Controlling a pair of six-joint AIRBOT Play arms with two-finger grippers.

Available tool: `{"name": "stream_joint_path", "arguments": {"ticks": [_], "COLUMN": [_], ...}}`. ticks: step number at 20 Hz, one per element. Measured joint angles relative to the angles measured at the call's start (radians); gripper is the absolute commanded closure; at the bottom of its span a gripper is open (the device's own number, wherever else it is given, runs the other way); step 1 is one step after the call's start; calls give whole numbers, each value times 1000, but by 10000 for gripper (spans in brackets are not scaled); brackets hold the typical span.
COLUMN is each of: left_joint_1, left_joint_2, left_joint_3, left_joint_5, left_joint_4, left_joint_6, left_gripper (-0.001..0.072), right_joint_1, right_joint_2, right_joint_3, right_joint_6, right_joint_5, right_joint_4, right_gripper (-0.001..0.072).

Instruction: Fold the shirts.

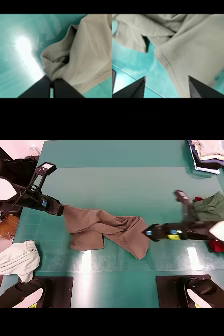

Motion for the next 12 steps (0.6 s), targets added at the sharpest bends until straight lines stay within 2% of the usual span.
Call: {"name": "stream_joint_path", "arguments": {"ticks": [1,2,3,9,11,12], "left_joint_1": [0,0,0,0,0,0], "left_joint_2": [0,0,0,0,0,0], "left_joint_3": [0,0,0,0,0,0], "left_joint_5": [-3,-3,-6,-14,-16,-16], "left_joint_4": [0,0,0,-1,-1,-1], "left_joint_6": [-1,-2,-3,-4,-4,-5], "left_gripper": [684,684,684,684,684,684], "right_joint_1": [46,91,128,240,250,253], "right_joint_2": [-64,-132,-193,-481,-544,-571], "right_joint_3": [31,67,101,282,321,336], "right_joint_6": [34,75,113,278,304,314], "right_joint_5": [-10,-20,-26,10,45,67], "right_joint_4": [-29,-65,-97,-198,-207,-212], "right_gripper": [121,177,190,192,285,287]}}
